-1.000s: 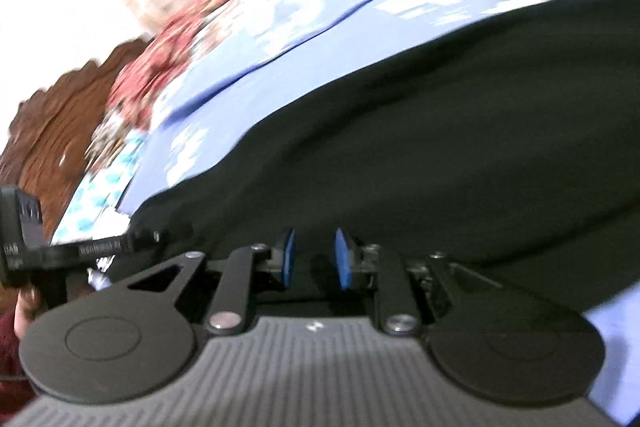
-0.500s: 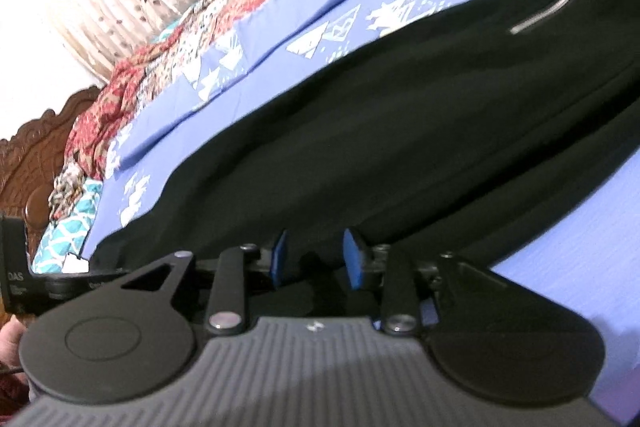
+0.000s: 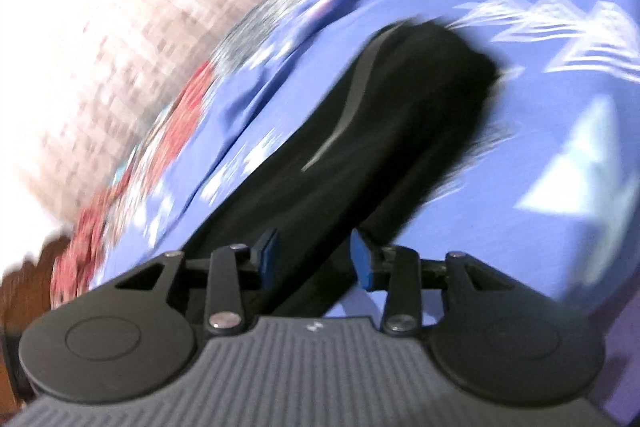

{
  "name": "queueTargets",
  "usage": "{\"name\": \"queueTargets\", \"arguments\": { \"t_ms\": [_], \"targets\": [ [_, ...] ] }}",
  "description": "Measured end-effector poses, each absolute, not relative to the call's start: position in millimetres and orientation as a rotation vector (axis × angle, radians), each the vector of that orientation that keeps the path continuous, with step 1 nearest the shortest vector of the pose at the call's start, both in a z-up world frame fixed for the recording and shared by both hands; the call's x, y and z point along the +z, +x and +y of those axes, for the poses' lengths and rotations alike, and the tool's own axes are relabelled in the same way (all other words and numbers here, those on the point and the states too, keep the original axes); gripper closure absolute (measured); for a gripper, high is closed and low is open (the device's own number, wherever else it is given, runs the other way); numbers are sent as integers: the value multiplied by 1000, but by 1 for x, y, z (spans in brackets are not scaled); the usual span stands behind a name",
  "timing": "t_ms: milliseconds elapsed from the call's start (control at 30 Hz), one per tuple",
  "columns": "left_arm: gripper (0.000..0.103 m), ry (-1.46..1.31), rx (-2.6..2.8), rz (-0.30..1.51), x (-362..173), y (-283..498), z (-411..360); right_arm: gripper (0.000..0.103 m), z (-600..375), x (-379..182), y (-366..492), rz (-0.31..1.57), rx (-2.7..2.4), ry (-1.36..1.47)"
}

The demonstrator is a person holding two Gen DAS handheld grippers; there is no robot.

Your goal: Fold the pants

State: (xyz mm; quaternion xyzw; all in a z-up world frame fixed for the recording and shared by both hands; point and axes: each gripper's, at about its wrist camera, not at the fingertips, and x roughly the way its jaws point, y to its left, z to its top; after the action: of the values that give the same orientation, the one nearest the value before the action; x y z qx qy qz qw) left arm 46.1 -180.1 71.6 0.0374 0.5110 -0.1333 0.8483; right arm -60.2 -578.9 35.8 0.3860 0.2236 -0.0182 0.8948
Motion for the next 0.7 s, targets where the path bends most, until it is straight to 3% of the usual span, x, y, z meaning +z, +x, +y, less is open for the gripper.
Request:
{"name": "queueTargets", "arguments": {
  "t_ms": [100, 333, 467, 567, 633, 667, 700],
  "targets": [
    [77, 80, -297, 1100, 67, 48, -186, 41, -608, 28, -68, 408, -109, 895],
    [74, 79, -279, 1121, 57, 47, -191, 34, -639, 20, -44, 365, -171, 1018],
    [73, 66, -278, 1118, 56, 49, -187, 21, -648, 23, -25, 336, -159, 1054],
    [73, 53, -284, 1110, 55, 46, -181, 20, -657, 28, -13, 327, -178, 1045],
    [73, 41, -290, 1104, 55, 44, -177, 25, -660, 34, -4, 352, -190, 1000],
    [73, 38, -291, 1103, 53, 51, -183, 46, -660, 36, 0, 367, -197, 977],
    [73, 32, -294, 1100, 54, 51, -181, 75, -659, 38, 6, 391, -199, 953]
  ]
}}
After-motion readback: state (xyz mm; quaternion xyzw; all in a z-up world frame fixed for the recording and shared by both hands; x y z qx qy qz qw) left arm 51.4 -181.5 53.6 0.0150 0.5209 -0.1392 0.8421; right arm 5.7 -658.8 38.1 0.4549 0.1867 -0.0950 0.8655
